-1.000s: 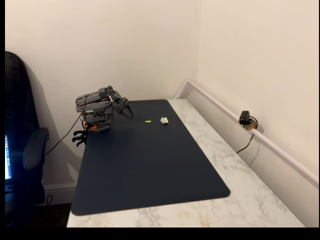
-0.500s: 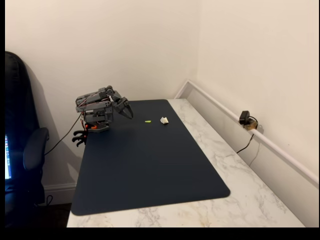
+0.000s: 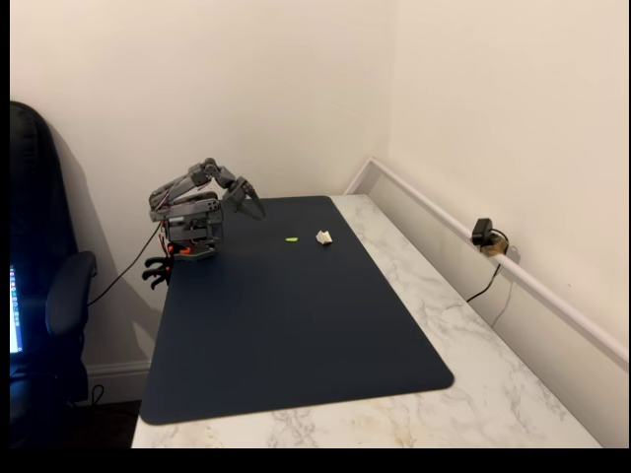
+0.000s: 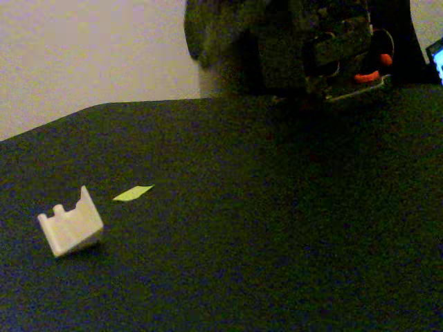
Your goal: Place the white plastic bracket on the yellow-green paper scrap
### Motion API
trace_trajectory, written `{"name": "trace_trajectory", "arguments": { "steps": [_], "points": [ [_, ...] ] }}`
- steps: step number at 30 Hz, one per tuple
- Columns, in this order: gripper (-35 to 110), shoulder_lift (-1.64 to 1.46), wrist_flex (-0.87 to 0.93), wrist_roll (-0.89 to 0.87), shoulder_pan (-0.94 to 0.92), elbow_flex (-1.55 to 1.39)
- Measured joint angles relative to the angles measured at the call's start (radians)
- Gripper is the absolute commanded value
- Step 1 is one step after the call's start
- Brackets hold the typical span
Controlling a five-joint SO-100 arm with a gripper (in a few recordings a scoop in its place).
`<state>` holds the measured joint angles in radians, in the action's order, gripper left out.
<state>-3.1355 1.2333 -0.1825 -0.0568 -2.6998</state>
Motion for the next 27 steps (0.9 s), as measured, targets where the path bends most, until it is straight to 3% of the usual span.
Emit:
{"name": "trace_trajectory", "arguments": {
  "steps": [12, 27],
  "points": [
    [0, 0.761, 0.084, -0.066, 0.041, 0.624],
    [2, 1.201, 0.247, -0.229, 0.118, 1.068]
  ]
}}
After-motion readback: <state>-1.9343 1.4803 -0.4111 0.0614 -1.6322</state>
